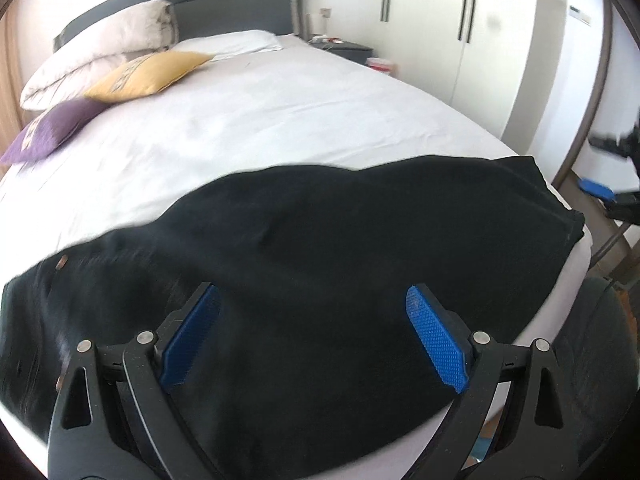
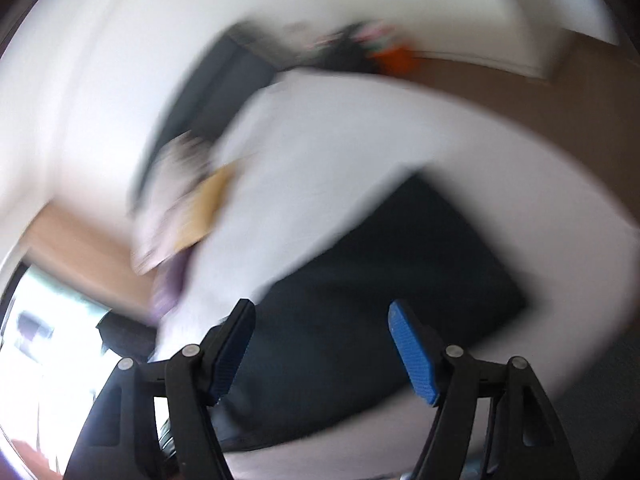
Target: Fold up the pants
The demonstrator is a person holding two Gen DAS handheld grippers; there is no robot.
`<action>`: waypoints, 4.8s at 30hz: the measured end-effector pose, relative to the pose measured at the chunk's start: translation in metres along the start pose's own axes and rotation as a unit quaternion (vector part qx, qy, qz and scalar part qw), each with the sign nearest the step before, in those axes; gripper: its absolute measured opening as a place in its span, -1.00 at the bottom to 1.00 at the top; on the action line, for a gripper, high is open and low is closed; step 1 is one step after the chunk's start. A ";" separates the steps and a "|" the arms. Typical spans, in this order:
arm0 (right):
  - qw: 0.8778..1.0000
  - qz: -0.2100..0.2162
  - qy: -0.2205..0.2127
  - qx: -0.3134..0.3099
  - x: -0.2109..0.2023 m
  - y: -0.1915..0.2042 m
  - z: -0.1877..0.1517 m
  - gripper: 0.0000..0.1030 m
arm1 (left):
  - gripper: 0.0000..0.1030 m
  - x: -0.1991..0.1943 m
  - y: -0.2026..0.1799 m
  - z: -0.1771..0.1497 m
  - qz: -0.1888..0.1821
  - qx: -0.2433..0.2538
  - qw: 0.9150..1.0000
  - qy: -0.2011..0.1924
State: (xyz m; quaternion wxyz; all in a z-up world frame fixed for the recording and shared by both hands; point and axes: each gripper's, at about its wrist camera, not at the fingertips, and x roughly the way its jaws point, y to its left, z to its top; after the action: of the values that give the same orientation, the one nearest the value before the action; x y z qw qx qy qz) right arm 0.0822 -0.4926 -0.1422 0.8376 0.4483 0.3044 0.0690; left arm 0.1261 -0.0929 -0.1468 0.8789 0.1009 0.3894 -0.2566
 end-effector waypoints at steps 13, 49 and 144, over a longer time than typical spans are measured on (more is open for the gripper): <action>0.995 -0.050 0.048 0.077 0.058 -0.091 0.022 -0.71 | 0.84 0.010 0.048 -0.026 0.032 0.005 0.997 0.065; 0.985 0.065 0.160 0.014 0.175 -0.002 -0.034 -0.18 | 0.84 -0.009 0.190 -0.051 0.117 -0.175 0.977 0.026; 0.981 -0.059 -0.137 0.123 -0.024 -0.047 -0.017 -0.91 | 0.84 0.003 -0.003 -0.007 -0.127 -0.199 0.971 0.020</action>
State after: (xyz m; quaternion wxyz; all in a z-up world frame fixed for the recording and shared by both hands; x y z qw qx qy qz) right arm 0.0457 -0.5175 -0.1763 0.8124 0.5344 0.2191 -0.0801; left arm 0.1219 -0.0938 -0.1538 0.8334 -0.1216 0.4599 -0.2812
